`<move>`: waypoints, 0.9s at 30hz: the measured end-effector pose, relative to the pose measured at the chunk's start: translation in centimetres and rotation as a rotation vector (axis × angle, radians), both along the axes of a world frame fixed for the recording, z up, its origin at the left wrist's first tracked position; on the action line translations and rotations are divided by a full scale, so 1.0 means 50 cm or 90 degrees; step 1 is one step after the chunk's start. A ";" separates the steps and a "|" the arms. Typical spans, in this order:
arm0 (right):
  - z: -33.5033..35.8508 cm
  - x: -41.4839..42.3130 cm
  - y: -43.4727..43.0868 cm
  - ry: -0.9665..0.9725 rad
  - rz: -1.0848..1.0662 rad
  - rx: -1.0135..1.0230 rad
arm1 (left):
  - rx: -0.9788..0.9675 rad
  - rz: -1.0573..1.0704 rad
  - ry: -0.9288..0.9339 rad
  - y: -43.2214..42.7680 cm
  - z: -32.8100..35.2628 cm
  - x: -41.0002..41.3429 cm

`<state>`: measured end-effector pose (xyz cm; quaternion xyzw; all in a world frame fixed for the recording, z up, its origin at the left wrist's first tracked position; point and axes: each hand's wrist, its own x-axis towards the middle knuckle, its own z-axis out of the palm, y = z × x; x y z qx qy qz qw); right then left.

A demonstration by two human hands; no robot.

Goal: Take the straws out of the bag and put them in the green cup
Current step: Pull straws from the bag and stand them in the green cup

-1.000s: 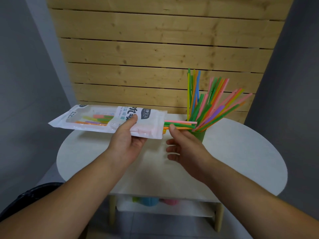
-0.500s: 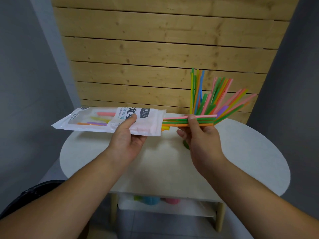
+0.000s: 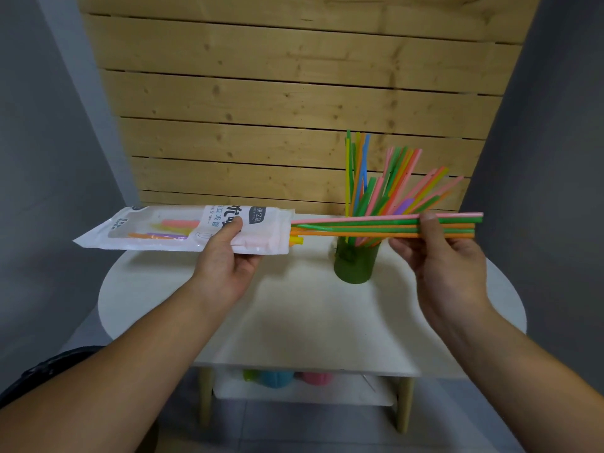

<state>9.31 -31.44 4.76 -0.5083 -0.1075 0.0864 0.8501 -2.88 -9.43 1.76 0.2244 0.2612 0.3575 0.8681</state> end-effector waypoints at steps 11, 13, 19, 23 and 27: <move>0.006 0.082 -0.075 -0.152 -0.186 -0.165 | 0.019 -0.007 0.020 -0.014 -0.011 0.016; 0.007 0.089 -0.075 -0.191 -0.197 -0.202 | 0.024 -0.018 0.023 -0.018 -0.012 0.018; 0.006 0.098 -0.051 -0.282 -0.166 -0.300 | 0.041 -0.034 0.026 -0.022 -0.012 0.015; 0.005 0.098 -0.021 -0.334 -0.113 -0.353 | 0.054 -0.046 0.027 -0.025 -0.010 0.013; 0.000 0.106 0.010 -0.335 -0.112 -0.401 | 0.059 -0.049 0.026 -0.028 -0.008 0.011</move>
